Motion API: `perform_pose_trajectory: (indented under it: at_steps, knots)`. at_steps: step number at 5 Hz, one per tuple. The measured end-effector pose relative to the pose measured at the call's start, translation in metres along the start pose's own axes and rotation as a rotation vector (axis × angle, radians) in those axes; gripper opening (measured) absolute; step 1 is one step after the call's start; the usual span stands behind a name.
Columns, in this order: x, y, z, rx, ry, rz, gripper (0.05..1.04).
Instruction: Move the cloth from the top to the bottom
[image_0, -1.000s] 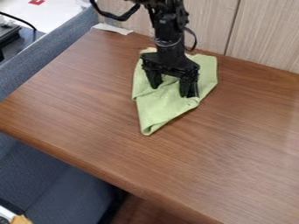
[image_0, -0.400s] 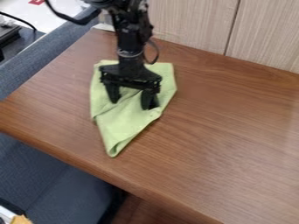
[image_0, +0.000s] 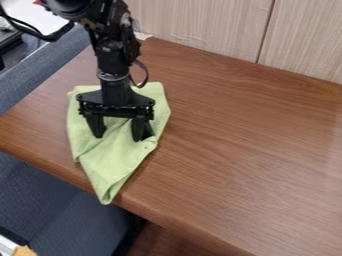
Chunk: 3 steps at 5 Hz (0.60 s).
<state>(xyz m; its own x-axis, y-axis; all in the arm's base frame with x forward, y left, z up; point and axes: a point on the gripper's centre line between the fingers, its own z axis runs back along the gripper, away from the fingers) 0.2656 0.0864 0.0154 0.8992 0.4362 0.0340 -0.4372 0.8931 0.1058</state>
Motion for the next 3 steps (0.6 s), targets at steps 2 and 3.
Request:
perform_pose_trajectory:
  at_steps: [2,3]
  knots:
    - [0.007,-0.006,0.006,-0.010,-0.014,-0.028,1.001]
    - [0.018,-0.025,0.019,-0.029,-0.049,-0.079,1.001]
